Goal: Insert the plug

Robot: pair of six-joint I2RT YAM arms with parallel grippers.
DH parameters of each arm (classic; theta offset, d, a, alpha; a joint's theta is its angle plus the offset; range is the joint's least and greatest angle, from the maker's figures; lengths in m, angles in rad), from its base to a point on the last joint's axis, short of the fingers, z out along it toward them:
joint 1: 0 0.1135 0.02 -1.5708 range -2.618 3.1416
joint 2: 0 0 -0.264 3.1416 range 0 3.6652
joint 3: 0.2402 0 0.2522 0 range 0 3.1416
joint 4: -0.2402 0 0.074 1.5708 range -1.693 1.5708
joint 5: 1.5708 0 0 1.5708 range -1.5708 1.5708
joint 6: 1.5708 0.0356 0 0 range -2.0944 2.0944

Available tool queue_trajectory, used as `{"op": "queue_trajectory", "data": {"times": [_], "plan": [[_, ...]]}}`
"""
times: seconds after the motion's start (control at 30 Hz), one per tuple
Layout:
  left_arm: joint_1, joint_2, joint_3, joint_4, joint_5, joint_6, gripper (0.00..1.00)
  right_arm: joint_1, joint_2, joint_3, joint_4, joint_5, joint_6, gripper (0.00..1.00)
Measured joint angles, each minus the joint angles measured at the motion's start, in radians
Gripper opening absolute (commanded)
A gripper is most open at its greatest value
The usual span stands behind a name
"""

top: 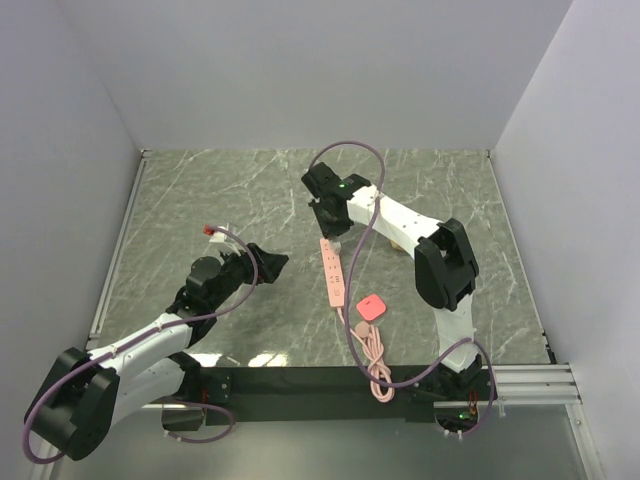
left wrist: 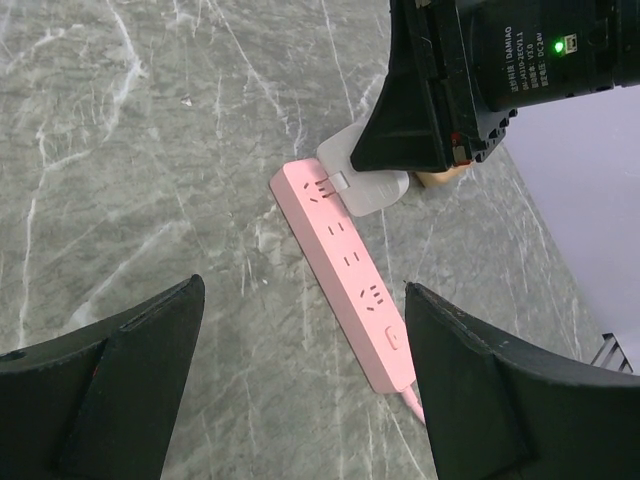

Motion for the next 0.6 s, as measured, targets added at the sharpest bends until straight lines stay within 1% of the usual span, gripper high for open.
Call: {"op": "queue_trajectory", "data": {"times": [0.6], "plan": [[0.0,-0.002,-0.015,0.015,0.01,-0.001,0.87,0.009,0.008,0.01,-0.008,0.022,0.004,0.0]]}}
